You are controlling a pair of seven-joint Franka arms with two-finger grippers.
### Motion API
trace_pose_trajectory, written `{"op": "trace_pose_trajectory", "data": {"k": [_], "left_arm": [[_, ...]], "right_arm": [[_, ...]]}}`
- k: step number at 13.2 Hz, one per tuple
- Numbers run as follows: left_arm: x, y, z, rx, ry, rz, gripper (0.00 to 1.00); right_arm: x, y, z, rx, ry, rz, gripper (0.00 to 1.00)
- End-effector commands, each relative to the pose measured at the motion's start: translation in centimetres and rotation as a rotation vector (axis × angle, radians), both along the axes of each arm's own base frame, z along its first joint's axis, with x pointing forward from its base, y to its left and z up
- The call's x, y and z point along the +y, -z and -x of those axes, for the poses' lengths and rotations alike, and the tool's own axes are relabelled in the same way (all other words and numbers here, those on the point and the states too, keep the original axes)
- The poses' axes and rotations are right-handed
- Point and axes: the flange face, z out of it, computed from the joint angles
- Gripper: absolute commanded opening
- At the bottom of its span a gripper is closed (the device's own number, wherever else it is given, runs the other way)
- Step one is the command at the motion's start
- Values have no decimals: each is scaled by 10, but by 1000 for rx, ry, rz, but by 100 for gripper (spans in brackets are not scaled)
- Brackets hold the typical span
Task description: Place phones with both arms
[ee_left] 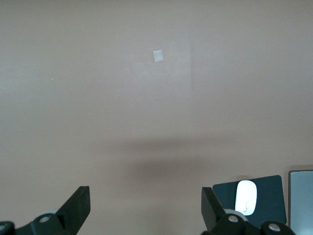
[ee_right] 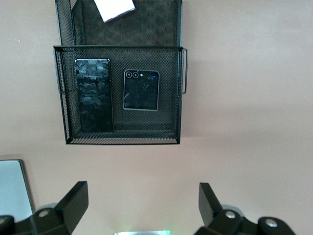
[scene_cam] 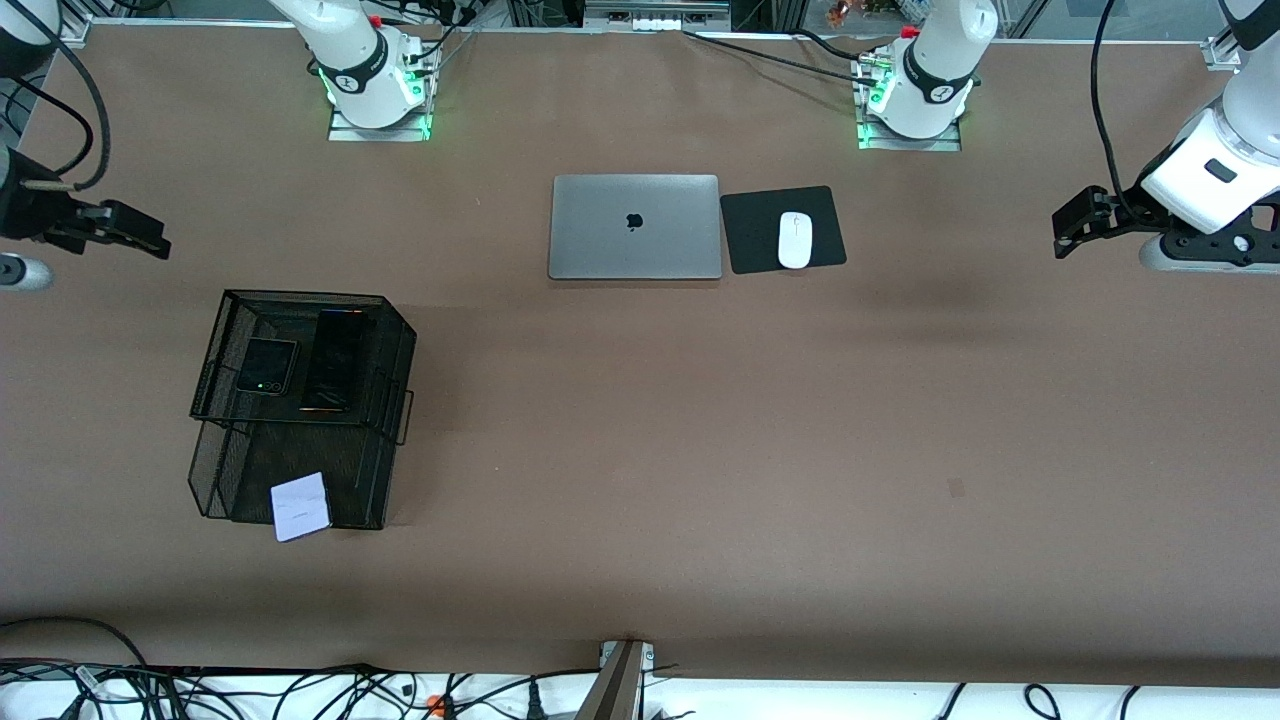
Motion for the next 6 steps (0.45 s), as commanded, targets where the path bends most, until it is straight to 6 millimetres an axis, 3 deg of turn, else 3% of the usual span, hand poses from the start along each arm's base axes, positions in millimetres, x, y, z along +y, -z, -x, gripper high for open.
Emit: {"op": "trace_pose_trajectory", "data": {"k": [1,6], "left_arm": [[4,-5,-1,6,23,-16,100],[4,-6,-1,5,20,-16,100]], "right_arm": [[4,-1,7,20,5,16,100],[9,-1,8,32,0,10,100]]}}
